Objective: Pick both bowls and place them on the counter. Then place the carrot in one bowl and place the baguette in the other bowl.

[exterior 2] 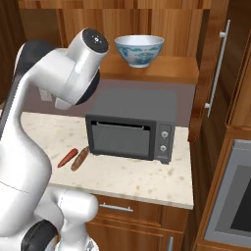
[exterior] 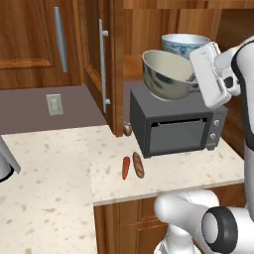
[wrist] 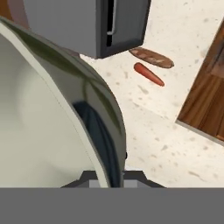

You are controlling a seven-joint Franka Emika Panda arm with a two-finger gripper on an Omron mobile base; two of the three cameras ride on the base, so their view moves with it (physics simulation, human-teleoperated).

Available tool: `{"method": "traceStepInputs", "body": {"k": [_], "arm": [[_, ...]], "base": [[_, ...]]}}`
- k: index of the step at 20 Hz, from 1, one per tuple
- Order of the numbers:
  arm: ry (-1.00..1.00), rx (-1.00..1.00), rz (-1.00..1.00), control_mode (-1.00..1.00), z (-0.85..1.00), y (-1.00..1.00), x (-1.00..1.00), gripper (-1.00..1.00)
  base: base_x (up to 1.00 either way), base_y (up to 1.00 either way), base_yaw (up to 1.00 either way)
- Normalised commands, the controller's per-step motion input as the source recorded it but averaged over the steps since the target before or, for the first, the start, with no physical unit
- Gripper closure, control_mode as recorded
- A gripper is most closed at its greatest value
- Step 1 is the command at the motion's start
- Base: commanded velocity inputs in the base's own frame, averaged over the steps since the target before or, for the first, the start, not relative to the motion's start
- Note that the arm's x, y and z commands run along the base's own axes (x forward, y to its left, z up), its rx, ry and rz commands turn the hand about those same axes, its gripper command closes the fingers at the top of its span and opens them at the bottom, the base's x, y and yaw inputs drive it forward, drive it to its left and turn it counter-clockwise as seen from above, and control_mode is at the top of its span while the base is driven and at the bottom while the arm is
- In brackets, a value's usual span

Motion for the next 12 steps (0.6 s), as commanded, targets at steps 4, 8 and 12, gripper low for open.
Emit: {"method": "traceStepInputs", "body": {"k": [4, 8, 12], "arm": [[0.0, -0.07, -0.03, -1.0, -0.35, -0.27, -0.58, 1.0], [0.04, -0.09, -0.08, -1.0, -0.45, -0.27, -0.46, 1.0], [0.12, -0.08, -0.07, -1.0, -0.55, -0.27, -0.22, 1.0]], "base": [[0.0, 0.0, 0.0], [0.0, 0.0, 0.0], [0.0, 0.0, 0.0]]}}
